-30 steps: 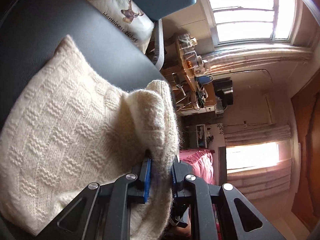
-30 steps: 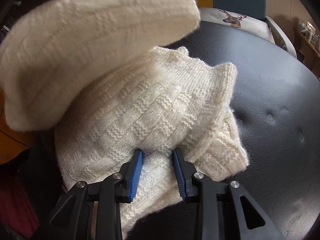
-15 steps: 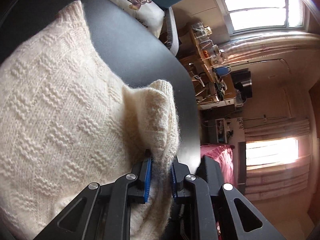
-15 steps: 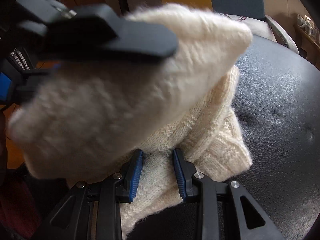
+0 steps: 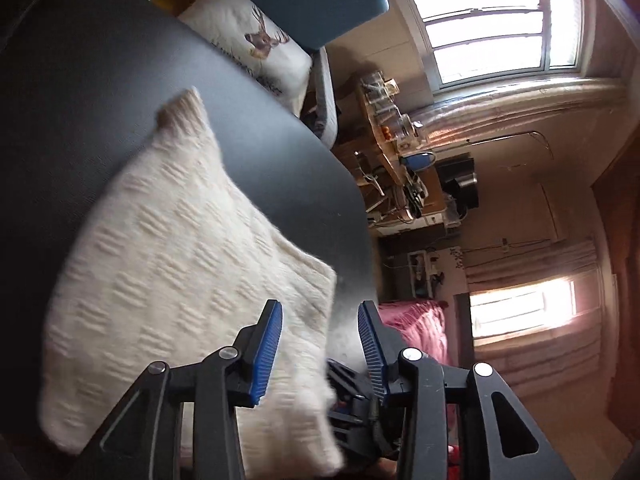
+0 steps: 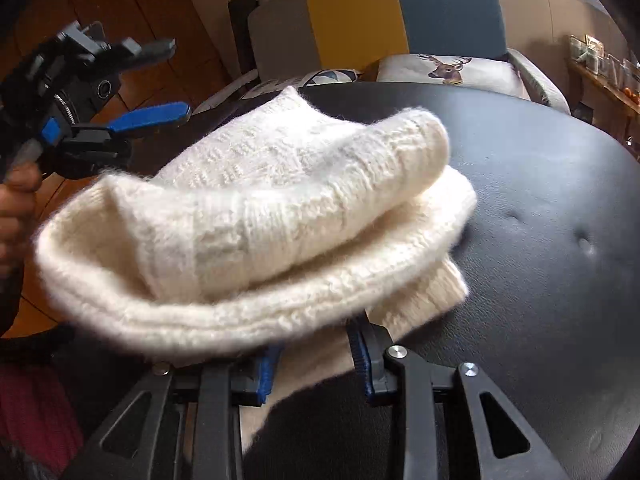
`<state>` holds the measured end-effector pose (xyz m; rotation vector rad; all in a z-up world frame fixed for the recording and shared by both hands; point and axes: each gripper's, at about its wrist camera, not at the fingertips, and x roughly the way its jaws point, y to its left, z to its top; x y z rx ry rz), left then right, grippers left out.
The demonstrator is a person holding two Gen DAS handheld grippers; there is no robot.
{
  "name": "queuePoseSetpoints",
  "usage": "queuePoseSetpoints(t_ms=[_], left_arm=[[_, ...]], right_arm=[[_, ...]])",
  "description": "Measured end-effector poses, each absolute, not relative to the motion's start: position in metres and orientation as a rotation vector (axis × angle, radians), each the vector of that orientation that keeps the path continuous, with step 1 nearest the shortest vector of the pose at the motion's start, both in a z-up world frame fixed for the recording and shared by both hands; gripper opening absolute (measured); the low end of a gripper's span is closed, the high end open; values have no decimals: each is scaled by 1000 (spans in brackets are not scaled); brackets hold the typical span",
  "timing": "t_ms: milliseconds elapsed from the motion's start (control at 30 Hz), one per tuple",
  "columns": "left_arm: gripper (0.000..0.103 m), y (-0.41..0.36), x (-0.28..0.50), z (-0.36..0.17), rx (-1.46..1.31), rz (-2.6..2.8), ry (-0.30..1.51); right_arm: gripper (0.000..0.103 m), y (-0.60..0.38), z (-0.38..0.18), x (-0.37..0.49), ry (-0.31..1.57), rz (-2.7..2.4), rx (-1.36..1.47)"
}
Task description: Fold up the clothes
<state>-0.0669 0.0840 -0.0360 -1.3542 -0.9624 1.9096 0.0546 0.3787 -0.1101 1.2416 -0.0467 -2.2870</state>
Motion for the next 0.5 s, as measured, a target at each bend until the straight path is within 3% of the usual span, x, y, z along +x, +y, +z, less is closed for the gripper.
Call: queuePoseSetpoints(t_ms=[200, 300, 500], left_arm=[[40, 31, -54, -63, -1334, 2091, -820], [40, 27, -47, -75, -1324, 2121, -738], [40, 26, -41, -74, -1240, 2095, -726]], right_arm=[[35, 392, -56, 66, -37, -2283, 1220], [42, 367, -27, 66, -21, -2194, 1104], [44, 295, -35, 30, 50, -1958, 1192]])
